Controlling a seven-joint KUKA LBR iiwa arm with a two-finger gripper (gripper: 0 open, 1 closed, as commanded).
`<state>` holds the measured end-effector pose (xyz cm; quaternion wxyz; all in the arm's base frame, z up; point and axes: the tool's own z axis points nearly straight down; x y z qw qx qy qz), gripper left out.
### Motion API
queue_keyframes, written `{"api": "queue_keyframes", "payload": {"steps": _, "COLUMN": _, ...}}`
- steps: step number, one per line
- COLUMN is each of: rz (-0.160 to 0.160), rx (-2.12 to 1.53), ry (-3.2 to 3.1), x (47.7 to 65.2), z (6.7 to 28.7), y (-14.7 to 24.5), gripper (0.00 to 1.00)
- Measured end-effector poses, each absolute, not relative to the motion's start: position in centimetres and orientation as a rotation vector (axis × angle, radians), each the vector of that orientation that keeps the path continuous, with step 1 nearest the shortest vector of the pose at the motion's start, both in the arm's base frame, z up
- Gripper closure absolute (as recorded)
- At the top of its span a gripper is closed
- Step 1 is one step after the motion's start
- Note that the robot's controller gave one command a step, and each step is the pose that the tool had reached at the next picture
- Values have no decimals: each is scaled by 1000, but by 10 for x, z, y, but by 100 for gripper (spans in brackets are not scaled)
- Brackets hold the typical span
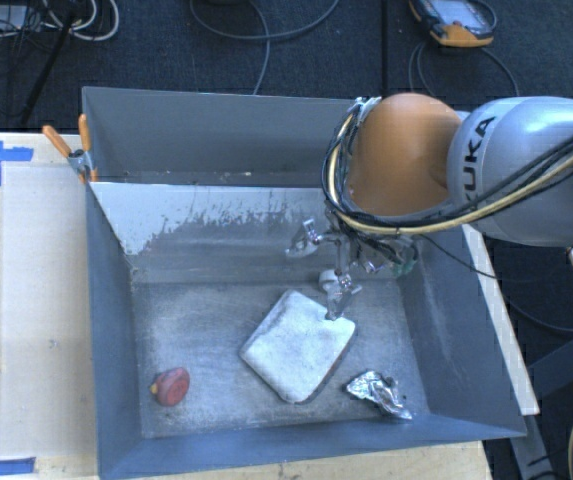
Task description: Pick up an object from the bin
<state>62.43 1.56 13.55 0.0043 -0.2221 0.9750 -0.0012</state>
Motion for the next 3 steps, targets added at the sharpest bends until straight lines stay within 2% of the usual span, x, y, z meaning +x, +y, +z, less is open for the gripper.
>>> {"api": "queue_keyframes", "payload": {"steps": 1, "rz": 3, "rx": -693, "ry": 3063, "x": 622, "z": 133, "y": 16, "gripper": 100}}
{"api": "queue_keyframes", "payload": {"steps": 2, "rz": 5, "rx": -723, "ry": 3061, "x": 595, "z": 130, "y": 52, "gripper": 100}}
{"api": "queue_keyframes", "payload": {"steps": 3, "rz": -2, "rx": -721, "ry": 3047, "x": 592, "z": 236, "y": 47, "gripper": 100}}
